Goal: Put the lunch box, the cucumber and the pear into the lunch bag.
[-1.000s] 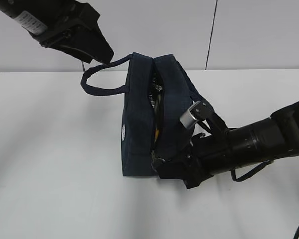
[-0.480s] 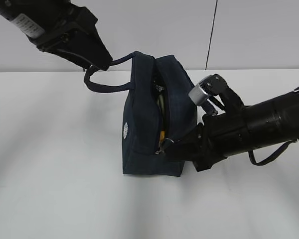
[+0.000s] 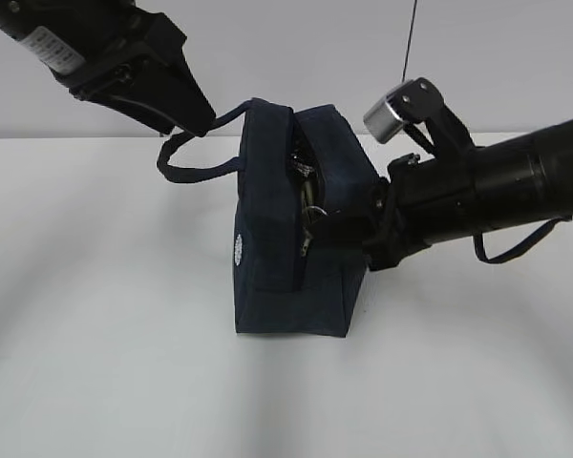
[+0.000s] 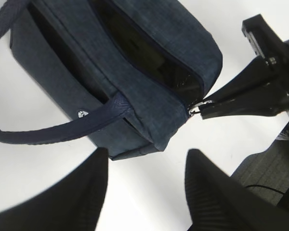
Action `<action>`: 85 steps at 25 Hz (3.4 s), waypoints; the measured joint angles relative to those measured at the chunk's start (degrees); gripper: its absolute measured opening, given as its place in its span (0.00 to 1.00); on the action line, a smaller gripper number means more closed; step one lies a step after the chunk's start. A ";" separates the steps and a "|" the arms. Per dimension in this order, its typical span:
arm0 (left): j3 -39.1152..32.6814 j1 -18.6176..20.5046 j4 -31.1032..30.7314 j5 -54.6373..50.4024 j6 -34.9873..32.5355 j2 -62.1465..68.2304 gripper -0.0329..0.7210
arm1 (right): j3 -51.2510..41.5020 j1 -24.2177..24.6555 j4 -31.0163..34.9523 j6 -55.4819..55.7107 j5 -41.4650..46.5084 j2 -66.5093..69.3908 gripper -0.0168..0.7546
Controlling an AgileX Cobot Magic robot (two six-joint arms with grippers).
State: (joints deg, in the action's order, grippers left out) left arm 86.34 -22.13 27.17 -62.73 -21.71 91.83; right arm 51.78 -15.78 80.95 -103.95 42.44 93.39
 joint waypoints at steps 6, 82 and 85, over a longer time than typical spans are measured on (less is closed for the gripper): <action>0.00 0.00 0.05 0.00 0.02 0.00 0.53 | 4.59 0.00 -0.62 1.92 0.32 0.00 0.00; -10.92 -1.34 18.99 12.56 2.93 8.26 0.05 | 30.04 3.54 -0.81 7.54 -5.06 15.71 0.00; -10.92 -1.34 18.98 11.64 2.75 8.26 0.05 | 36.68 4.90 -1.59 9.61 -2.50 20.62 0.00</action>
State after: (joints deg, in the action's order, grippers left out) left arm 75.42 -23.47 46.15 -51.09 -18.96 100.09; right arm 88.46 -10.88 79.37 -94.34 39.94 114.01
